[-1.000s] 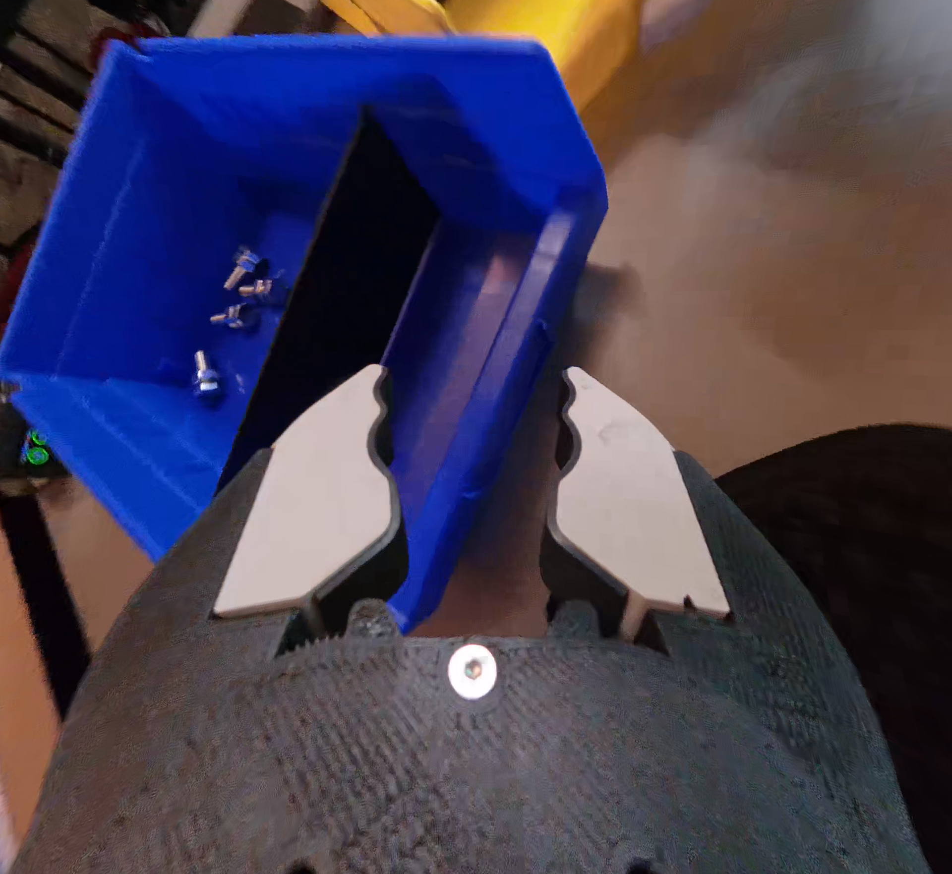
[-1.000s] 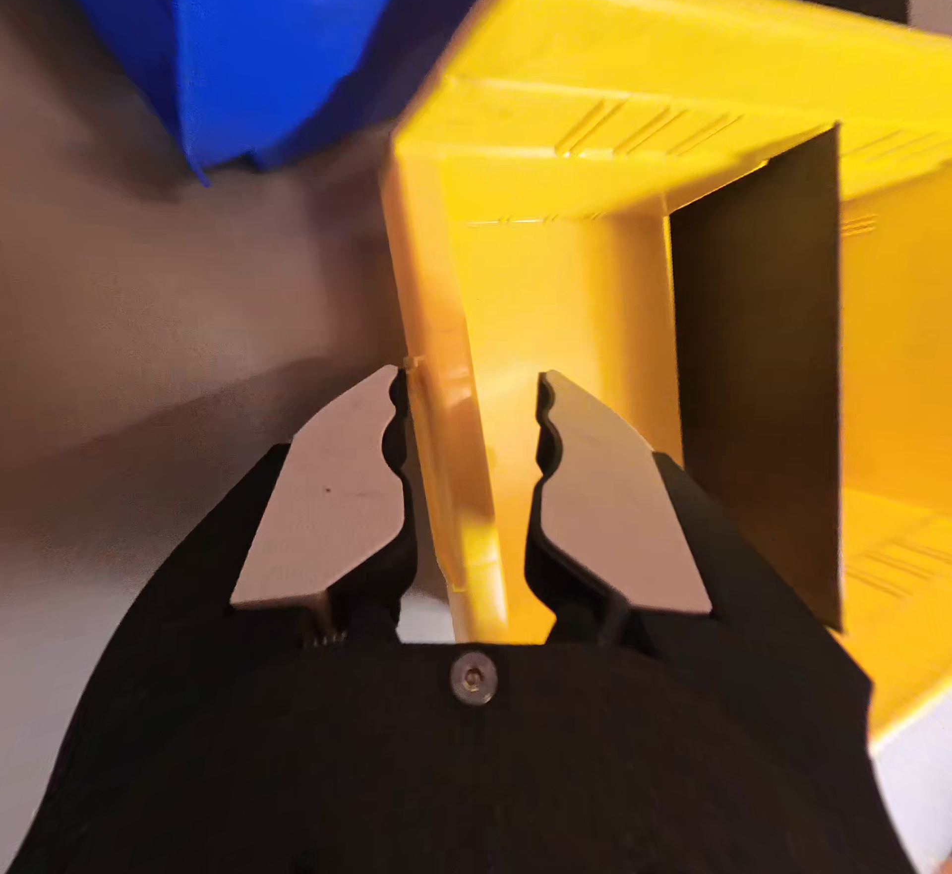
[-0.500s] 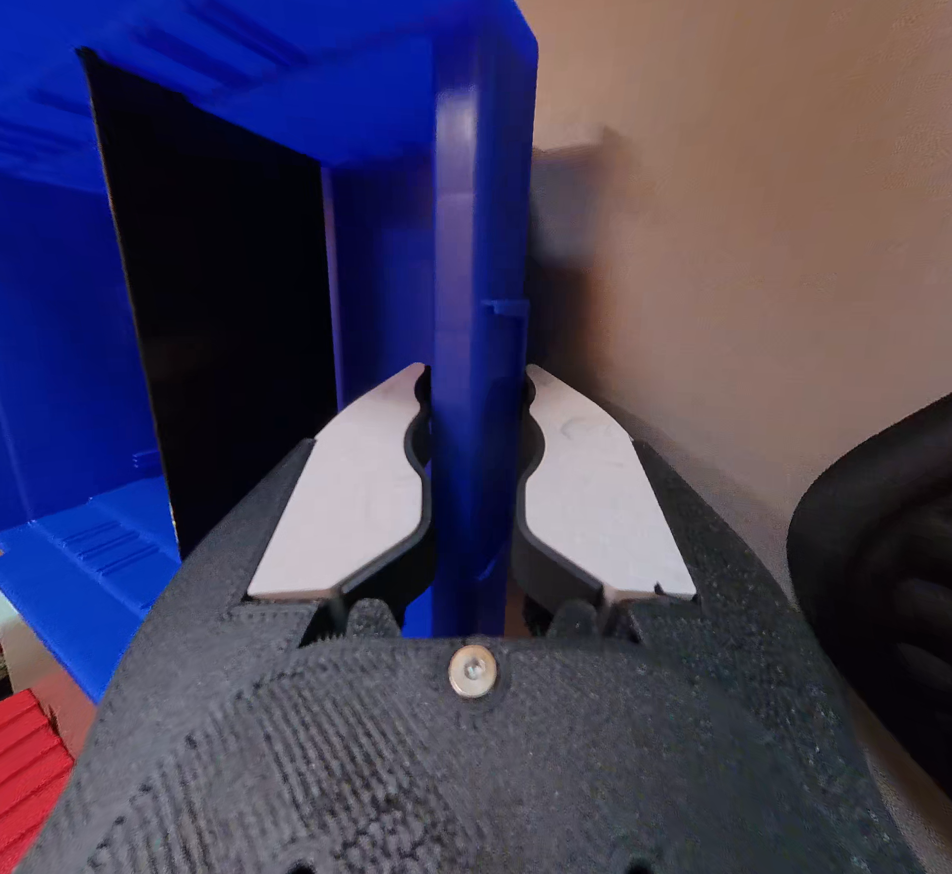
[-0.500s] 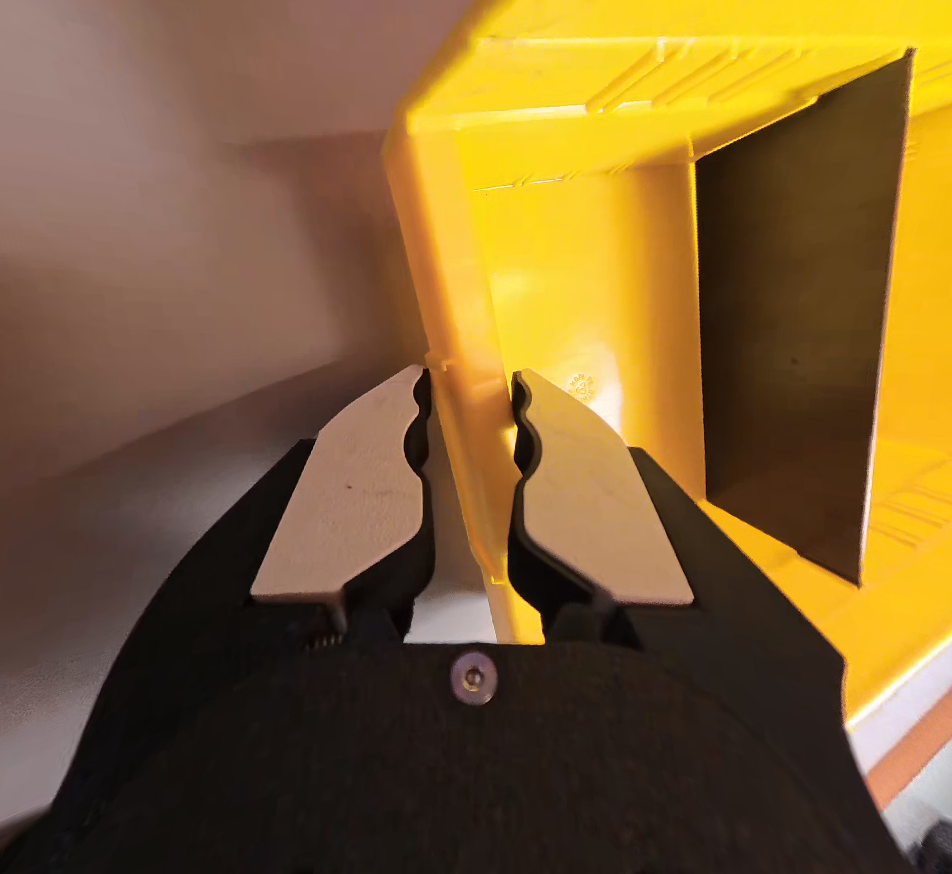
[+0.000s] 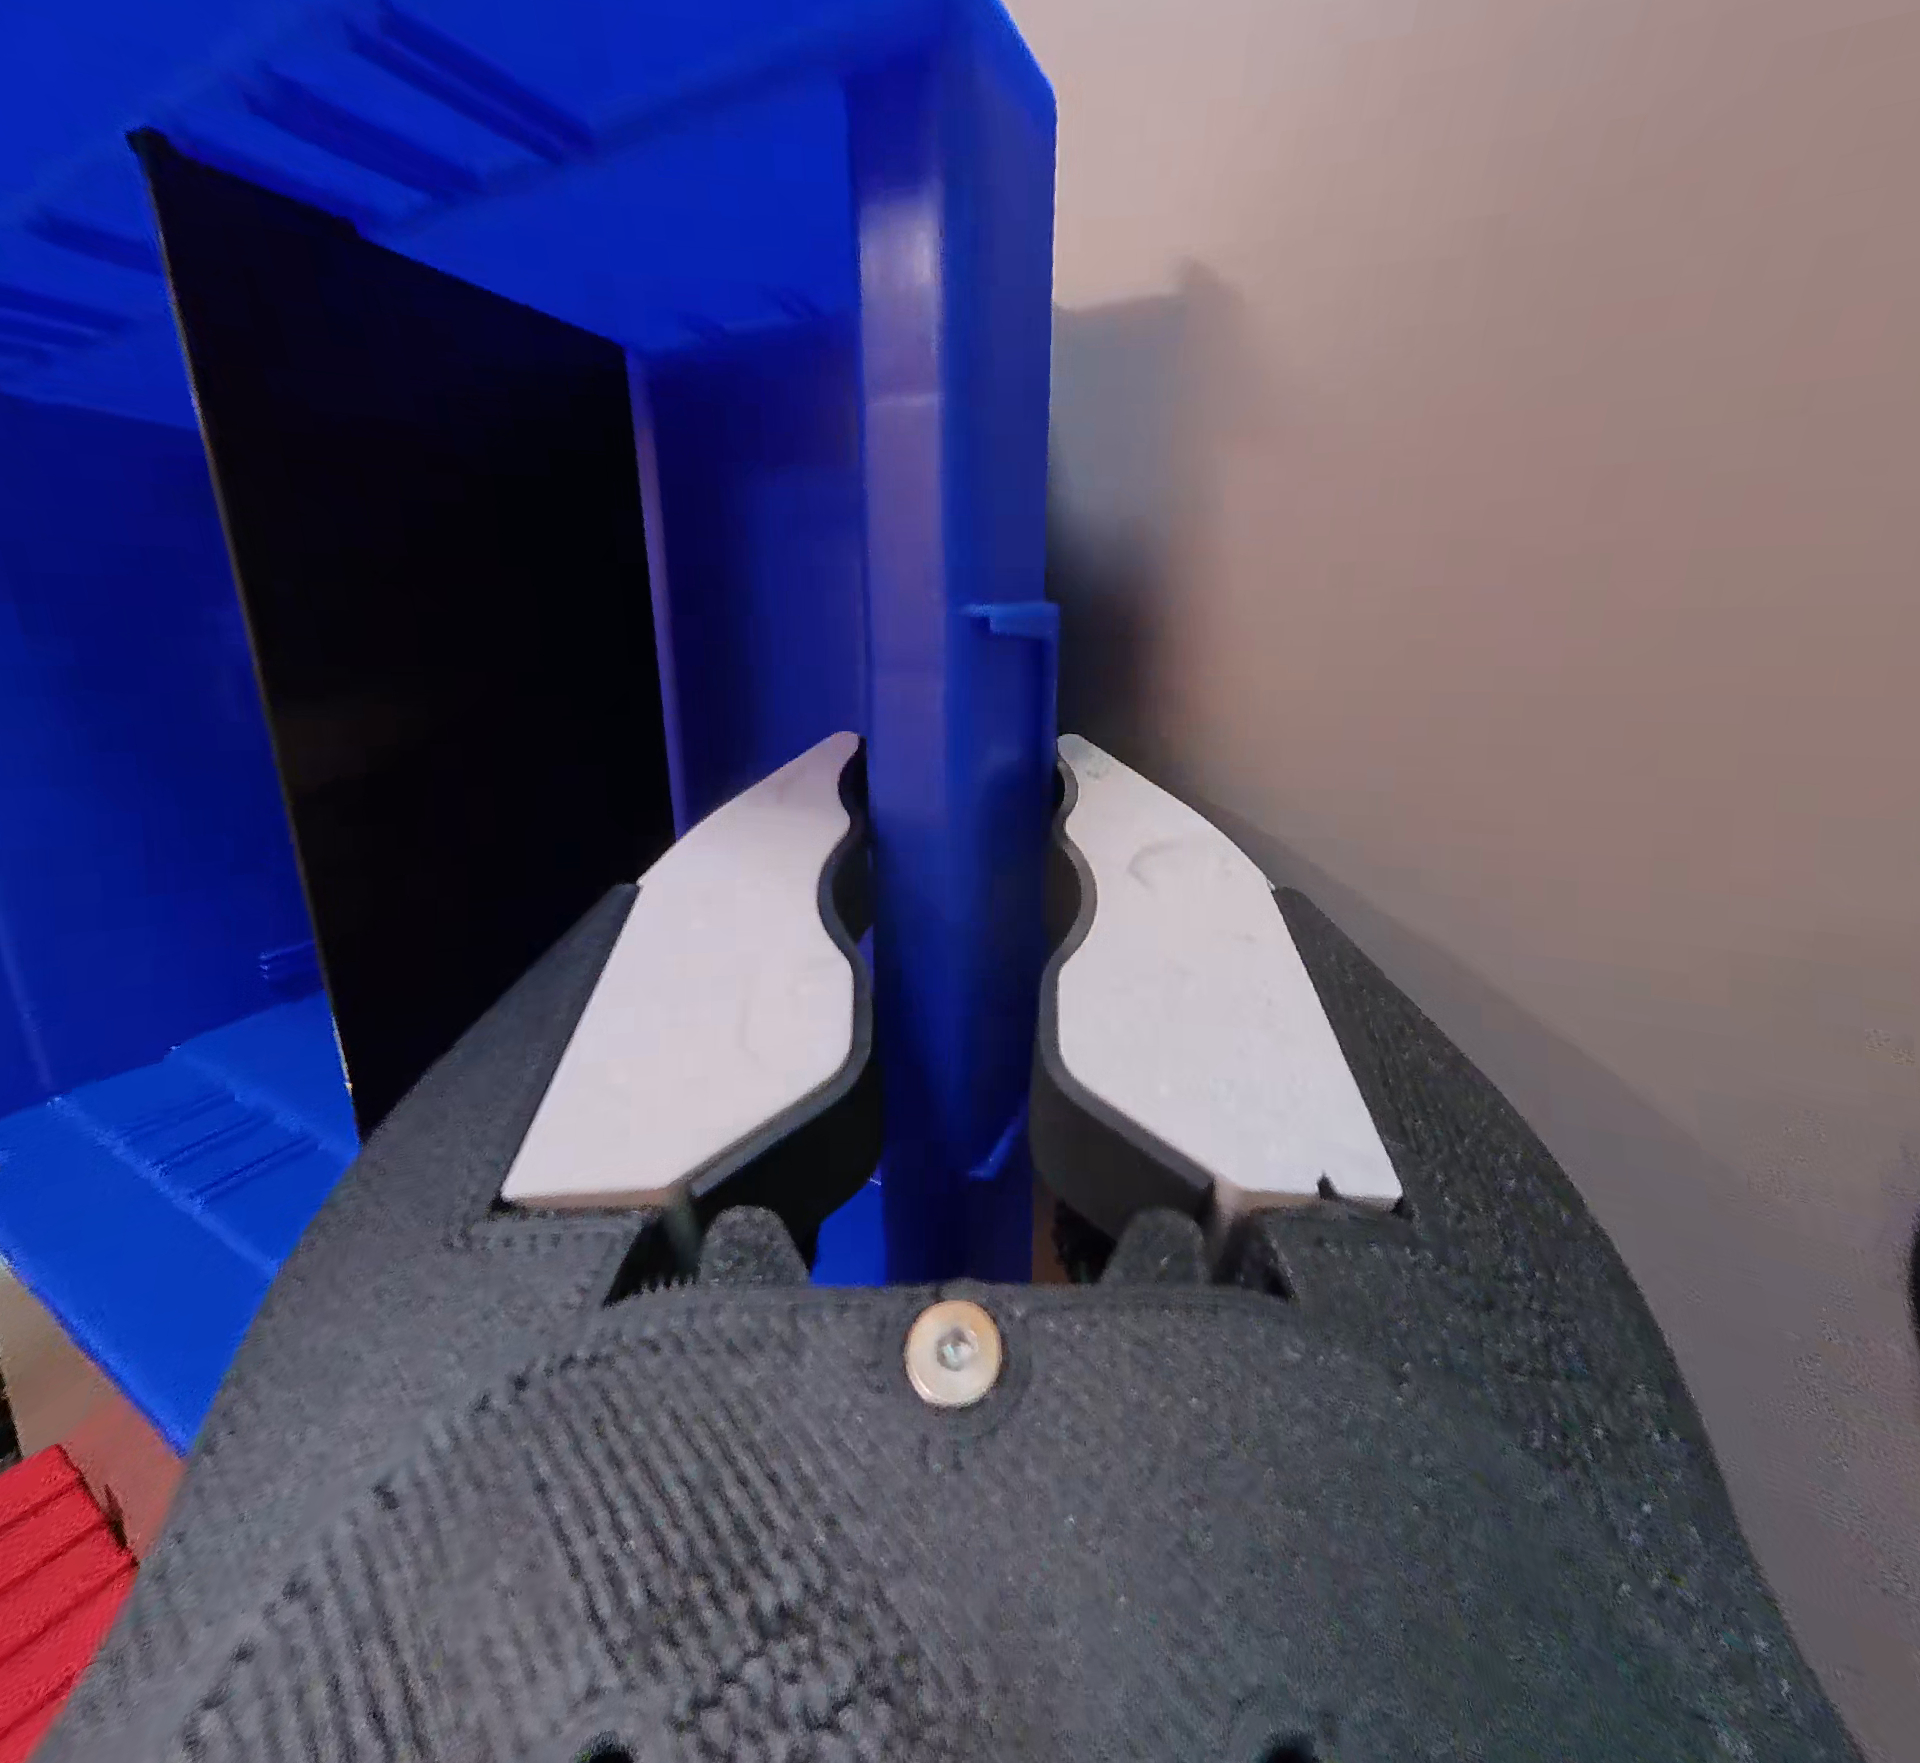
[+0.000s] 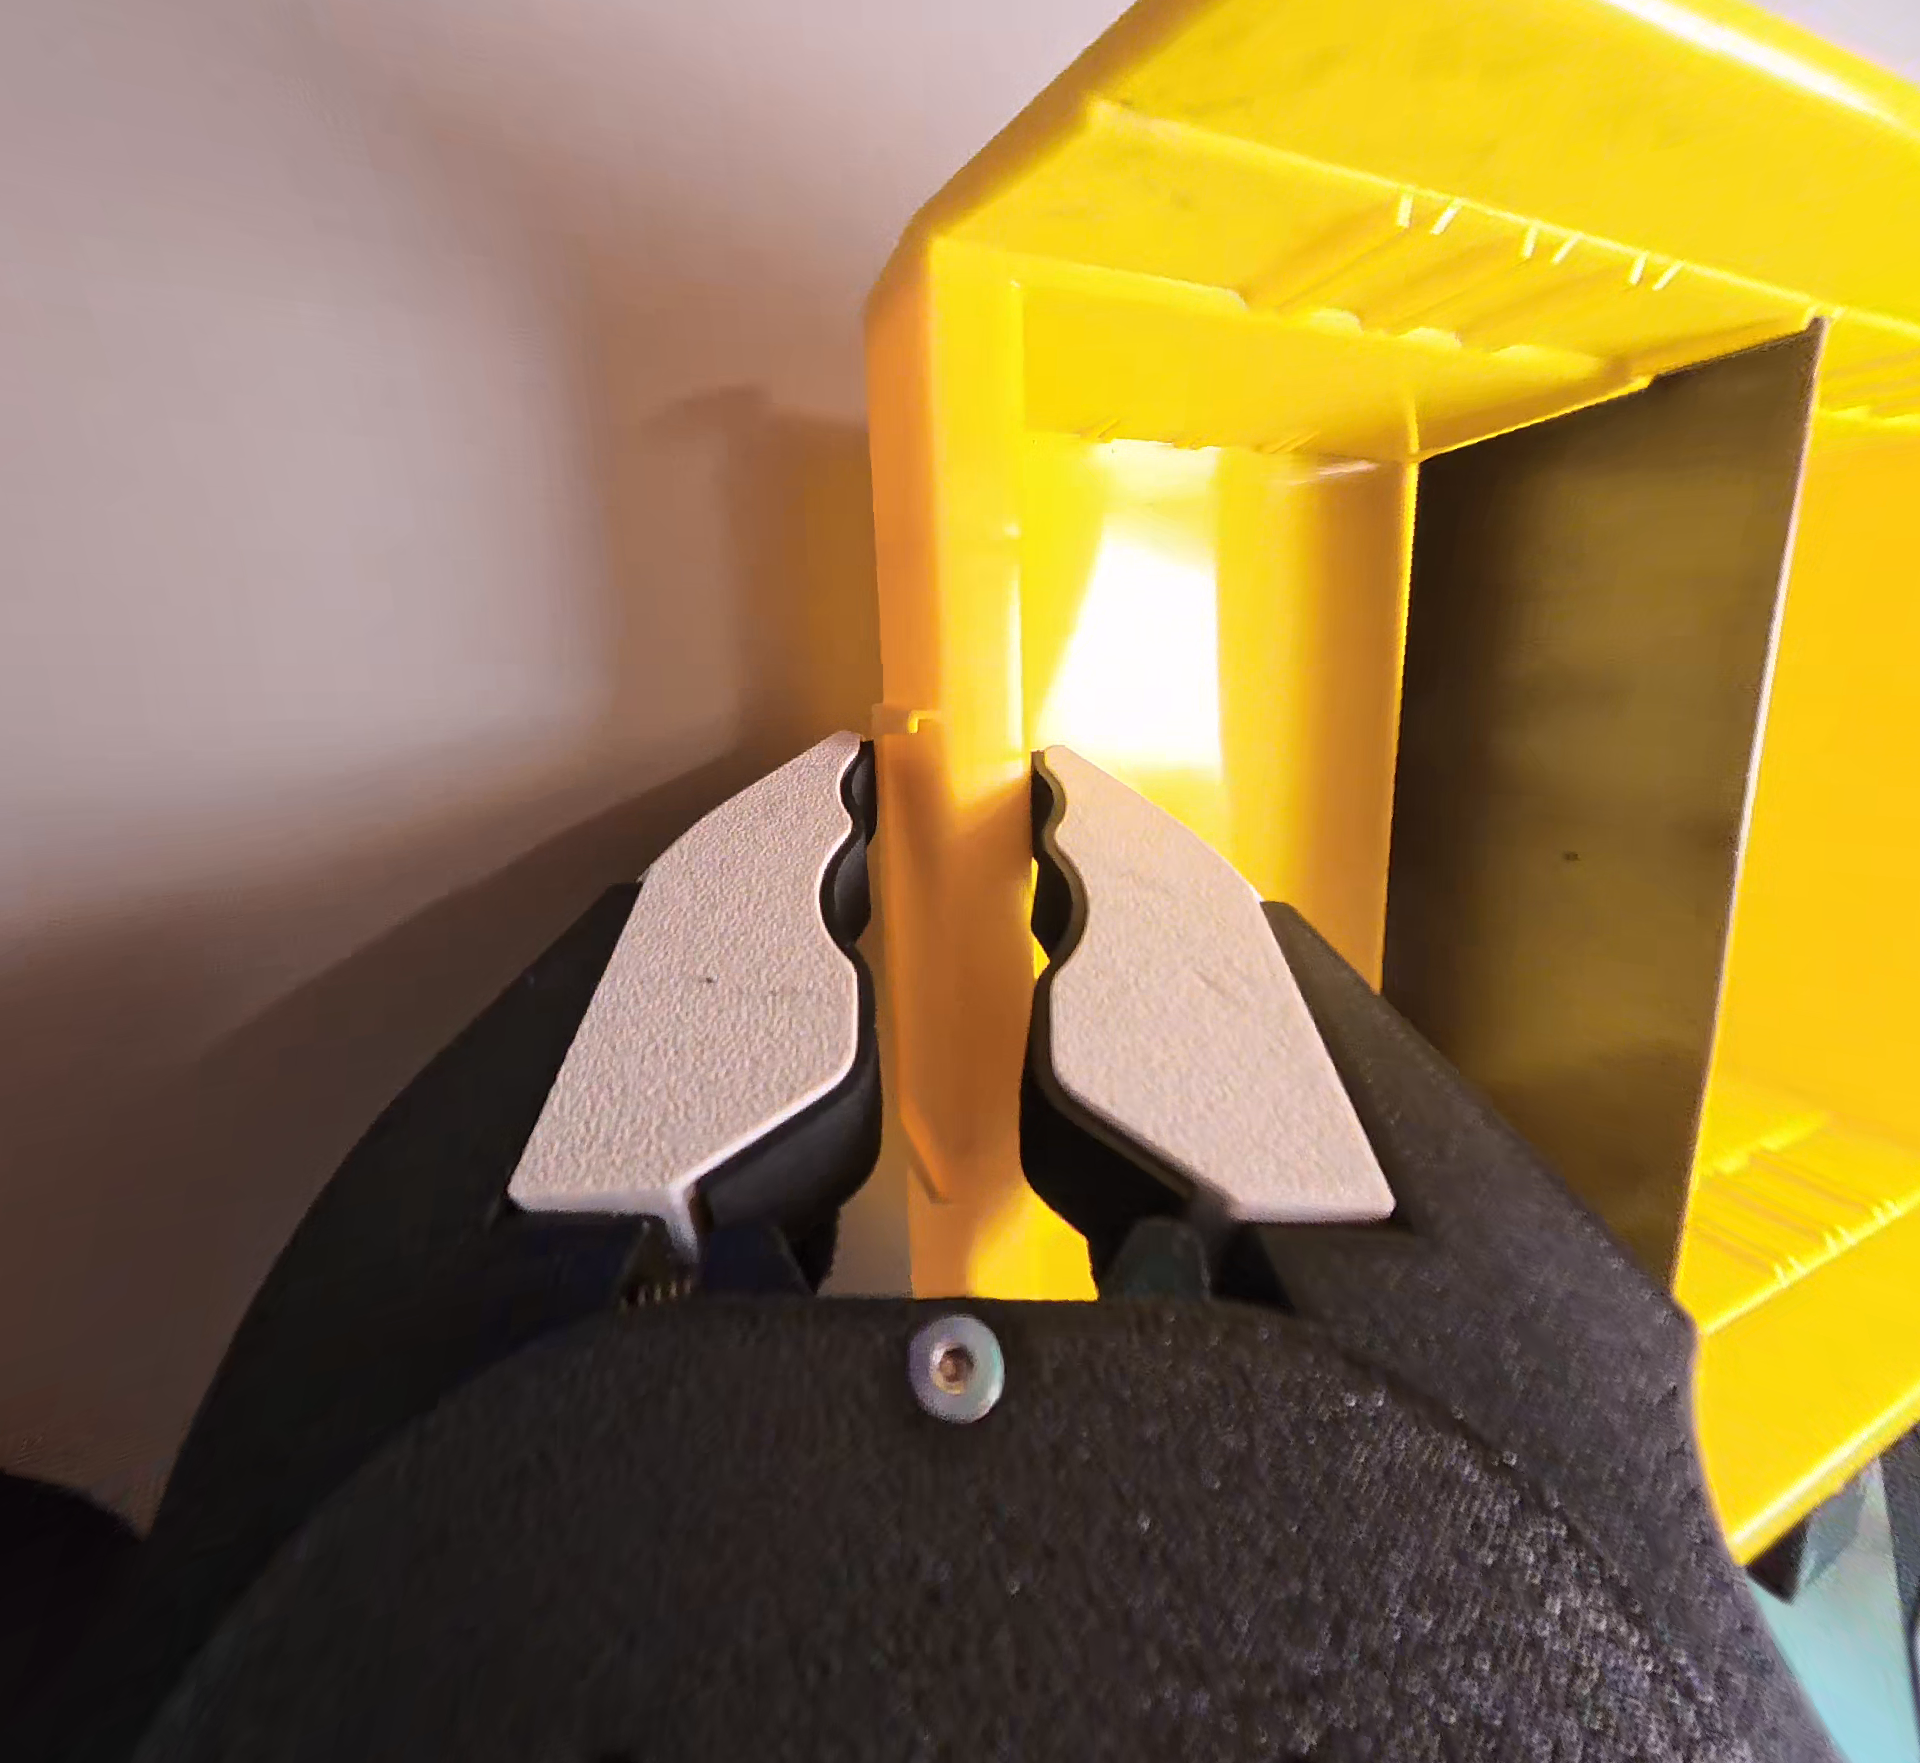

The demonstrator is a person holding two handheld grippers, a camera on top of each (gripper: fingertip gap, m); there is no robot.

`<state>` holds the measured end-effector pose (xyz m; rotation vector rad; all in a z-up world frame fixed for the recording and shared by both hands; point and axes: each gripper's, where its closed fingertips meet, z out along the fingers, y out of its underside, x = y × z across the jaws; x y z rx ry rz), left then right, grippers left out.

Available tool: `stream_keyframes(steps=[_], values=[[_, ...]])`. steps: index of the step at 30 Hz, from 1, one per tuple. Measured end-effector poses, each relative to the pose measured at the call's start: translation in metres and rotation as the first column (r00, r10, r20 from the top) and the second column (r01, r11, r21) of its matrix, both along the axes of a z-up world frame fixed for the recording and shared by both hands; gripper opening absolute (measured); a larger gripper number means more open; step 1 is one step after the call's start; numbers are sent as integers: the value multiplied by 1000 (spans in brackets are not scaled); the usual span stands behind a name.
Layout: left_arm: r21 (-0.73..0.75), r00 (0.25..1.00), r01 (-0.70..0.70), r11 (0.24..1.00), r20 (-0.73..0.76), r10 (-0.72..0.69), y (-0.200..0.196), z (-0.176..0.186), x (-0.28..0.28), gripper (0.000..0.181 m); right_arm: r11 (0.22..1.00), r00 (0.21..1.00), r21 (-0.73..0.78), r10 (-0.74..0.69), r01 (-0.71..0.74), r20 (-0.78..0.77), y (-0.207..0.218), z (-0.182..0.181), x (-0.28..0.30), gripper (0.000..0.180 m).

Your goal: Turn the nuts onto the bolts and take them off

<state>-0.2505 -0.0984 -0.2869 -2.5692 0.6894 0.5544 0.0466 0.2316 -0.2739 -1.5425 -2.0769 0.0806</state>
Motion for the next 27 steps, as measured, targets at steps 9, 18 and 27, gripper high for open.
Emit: stream_keyframes(steps=[9,18,27], values=[[28,1000,4,1000,-19,-3,28,1,-37,32,997,990,14,-70,72,-125,38,11,-6,30],[229,981,-98,968,187,55,34,49,-29,48,966,631,-258,-195,-10,-751,-36,92,-30,35],[384,807,-554,739,466,363,41,154,-136,37,934,560,-333,-209,-128,-801,-64,83,-45,31]])
